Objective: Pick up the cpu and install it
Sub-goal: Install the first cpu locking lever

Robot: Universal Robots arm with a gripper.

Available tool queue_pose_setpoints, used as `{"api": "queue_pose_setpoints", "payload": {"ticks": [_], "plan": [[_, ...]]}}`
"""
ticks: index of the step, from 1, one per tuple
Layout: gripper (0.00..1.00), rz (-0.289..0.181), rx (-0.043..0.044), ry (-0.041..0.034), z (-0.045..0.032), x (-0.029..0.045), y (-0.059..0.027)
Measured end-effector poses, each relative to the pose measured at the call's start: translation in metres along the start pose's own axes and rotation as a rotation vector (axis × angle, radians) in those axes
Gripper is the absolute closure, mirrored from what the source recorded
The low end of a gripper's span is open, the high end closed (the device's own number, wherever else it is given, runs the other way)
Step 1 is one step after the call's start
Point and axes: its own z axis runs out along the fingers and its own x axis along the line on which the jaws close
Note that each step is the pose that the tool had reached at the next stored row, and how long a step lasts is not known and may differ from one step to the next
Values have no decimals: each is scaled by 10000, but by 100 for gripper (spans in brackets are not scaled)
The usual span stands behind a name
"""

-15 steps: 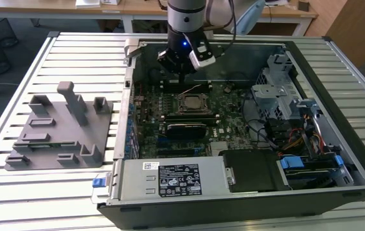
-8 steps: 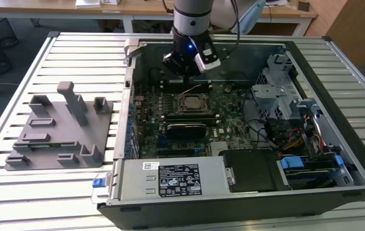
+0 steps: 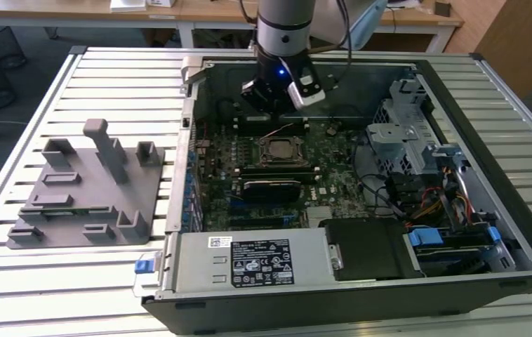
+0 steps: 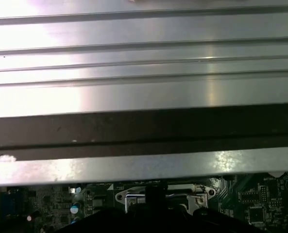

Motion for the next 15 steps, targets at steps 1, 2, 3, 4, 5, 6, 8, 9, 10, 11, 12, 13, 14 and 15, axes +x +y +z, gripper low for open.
{"api": "queue_pose_setpoints", "payload": {"ticks": [1,2,3,4,5,6,8,9,10,11,12,13,14,15], "plan": [[89,-56,1,4,6,-8,0],[89,-97,1,9,10,-20,1],[89,-101,1,9,12,-34,2],[89,-101,0,8,14,-45,2],[89,-100,0,8,16,-59,3],[89,-101,0,8,19,-68,3],[89,-100,2,9,26,-82,3],[89,-100,2,9,29,-86,4],[89,-100,2,8,32,-90,4],[89,-100,2,9,34,-98,4],[89,-101,1,8,38,-107,4],[89,-100,3,9,40,-117,5],[89,-101,3,9,44,-128,5],[89,-100,1,8,47,-137,6]]}}
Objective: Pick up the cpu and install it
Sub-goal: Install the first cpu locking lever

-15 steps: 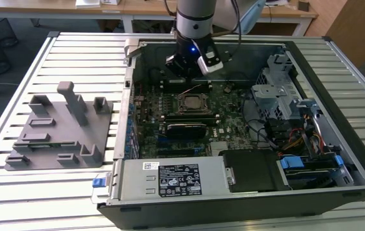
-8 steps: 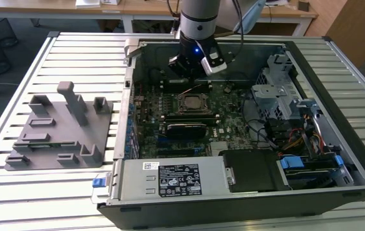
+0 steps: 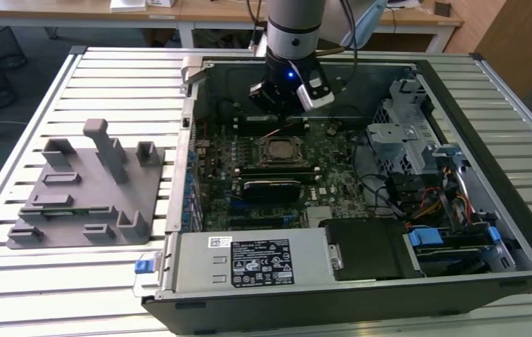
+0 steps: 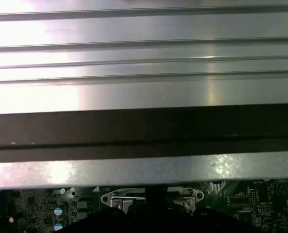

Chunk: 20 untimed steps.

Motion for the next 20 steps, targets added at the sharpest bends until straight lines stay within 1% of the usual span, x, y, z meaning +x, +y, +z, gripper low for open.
{"api": "queue_pose_setpoints", "payload": {"ticks": [2,7,13,20], "plan": [[89,0,0,0,8,-21,1],[89,-19,2,1,38,-40,0],[89,-78,2,7,82,-97,0],[89,-95,1,7,172,-123,-5]]}}
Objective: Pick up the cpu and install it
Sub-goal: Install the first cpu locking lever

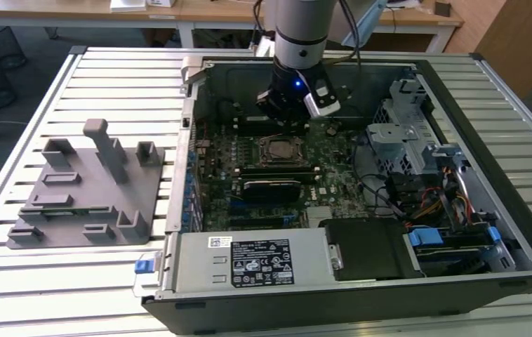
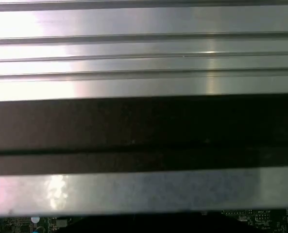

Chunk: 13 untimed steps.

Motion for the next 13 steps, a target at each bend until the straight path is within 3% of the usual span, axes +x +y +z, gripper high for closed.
{"api": "queue_pose_setpoints", "payload": {"ticks": [7,13], "plan": [[89,-11,1,4,78,-28,-5],[89,-29,-37,8,81,-33,-5]]}}
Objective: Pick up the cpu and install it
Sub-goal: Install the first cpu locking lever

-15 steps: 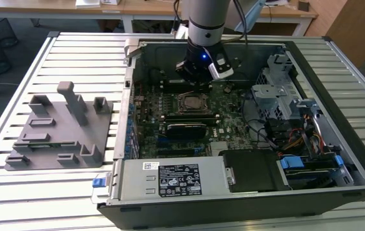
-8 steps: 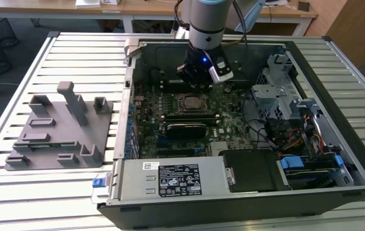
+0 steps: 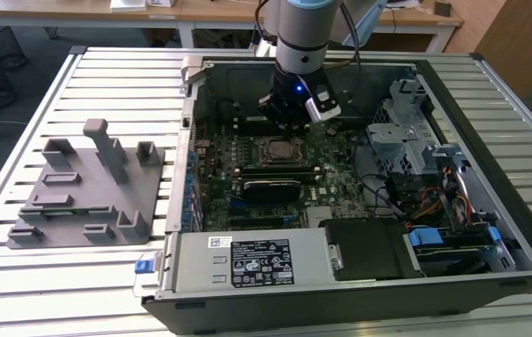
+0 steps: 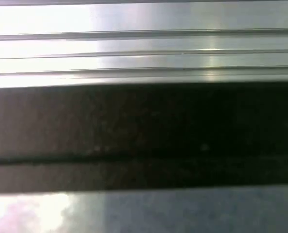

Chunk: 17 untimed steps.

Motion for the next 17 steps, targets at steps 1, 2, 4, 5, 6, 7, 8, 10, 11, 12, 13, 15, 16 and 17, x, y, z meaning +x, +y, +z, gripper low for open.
{"api": "queue_pose_setpoints", "payload": {"ticks": [1,2,4,5,6,7,8,10,11,12,13,15,16,17], "plan": [[89,-3,0,0,-2,0,0],[89,-5,-2,-1,-4,0,1],[89,-5,-3,-1,-4,0,1],[89,-5,-1,0,-4,0,1],[89,-5,11,0,-3,-1,1],[89,-6,30,1,-1,-2,0],[89,-6,54,2,3,-3,0],[89,-4,93,6,12,-4,-1],[89,-3,110,10,17,-6,-2],[89,-4,121,11,24,-9,-1],[89,-4,133,14,28,-10,-2],[89,-3,138,19,30,-12,-3],[89,-2,135,21,30,-12,-3],[89,-3,121,21,27,-13,-2]]}}
